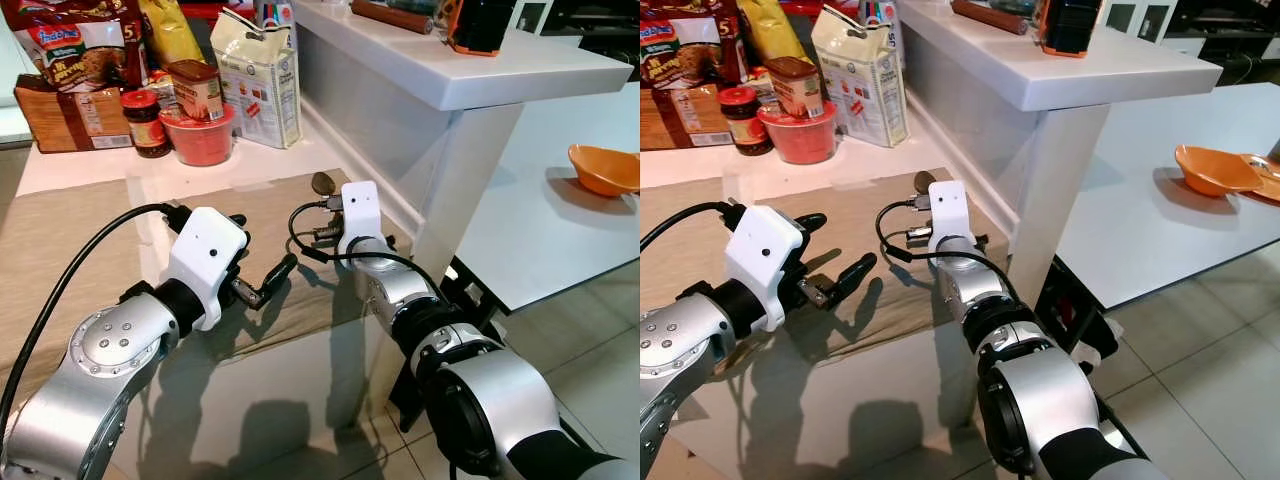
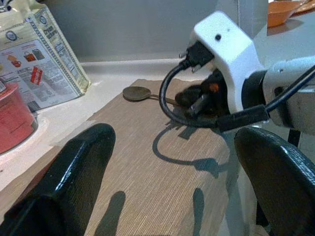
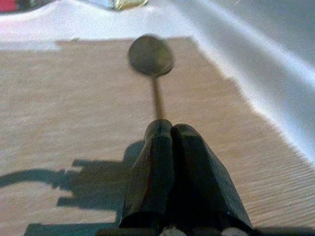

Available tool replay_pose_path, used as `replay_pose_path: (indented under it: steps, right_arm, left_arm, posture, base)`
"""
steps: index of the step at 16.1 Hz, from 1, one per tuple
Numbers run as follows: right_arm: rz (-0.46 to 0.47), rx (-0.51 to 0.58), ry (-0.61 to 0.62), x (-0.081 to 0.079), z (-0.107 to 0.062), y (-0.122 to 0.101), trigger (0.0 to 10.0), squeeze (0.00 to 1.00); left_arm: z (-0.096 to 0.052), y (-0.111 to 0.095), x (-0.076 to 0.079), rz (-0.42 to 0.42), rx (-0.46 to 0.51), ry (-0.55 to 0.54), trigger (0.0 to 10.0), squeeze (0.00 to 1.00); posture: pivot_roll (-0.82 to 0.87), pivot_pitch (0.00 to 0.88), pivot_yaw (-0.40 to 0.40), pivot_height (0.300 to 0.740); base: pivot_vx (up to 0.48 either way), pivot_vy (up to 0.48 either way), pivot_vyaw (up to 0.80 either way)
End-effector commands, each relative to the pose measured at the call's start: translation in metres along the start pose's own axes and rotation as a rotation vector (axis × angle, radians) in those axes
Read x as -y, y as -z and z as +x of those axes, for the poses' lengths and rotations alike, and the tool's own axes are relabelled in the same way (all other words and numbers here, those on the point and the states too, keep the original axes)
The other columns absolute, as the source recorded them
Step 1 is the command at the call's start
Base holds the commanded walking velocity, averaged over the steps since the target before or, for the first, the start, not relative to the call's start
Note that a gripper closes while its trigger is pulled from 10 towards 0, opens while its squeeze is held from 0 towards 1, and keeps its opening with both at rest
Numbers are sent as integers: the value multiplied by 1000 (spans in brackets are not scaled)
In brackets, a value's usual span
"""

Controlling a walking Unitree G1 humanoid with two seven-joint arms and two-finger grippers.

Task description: Setting the table

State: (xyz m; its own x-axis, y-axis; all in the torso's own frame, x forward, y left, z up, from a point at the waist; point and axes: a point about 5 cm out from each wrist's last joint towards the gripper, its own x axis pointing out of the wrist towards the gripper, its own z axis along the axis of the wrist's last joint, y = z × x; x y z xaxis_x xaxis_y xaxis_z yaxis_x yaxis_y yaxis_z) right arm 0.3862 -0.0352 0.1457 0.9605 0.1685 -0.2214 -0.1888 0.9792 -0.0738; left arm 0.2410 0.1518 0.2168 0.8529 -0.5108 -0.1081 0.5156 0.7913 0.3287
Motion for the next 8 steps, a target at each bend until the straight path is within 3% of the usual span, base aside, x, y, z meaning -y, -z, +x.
replay_pose_path:
  steps: [1, 4, 6, 7, 8]
  right_arm:
    - [-27, 84, 15, 3, 1, -17, 0, 0]
    - [-67, 183, 13, 3, 1, -36, 0, 0]
    - [-95, 169, 27, 4, 2, -35, 0, 0]
    - [-99, 162, 8, 4, 1, -32, 10000, 0]
    - [-108, 170, 6, 4, 1, -32, 10000, 0]
  left_arm:
    - [-1, -2, 1, 6, 2, 11, 10000, 0]
    - [-1, -2, 1, 8, 2, 11, 10000, 0]
    - [0, -2, 1, 16, -1, 2, 10000, 0]
    - [2, -1, 1, 13, 8, -7, 10000, 0]
    - [3, -1, 1, 11, 9, -12, 10000, 0]
  posture:
    - [178, 0, -28, 732]
    - [176, 0, -29, 732]
    - [174, 0, -29, 732]
    - [174, 0, -29, 732]
    - [174, 0, -29, 732]
  base:
    - [0, 0, 0]
    - [0, 0, 0]
    - [0, 0, 0]
    - [0, 0, 0]
    - [0, 0, 0]
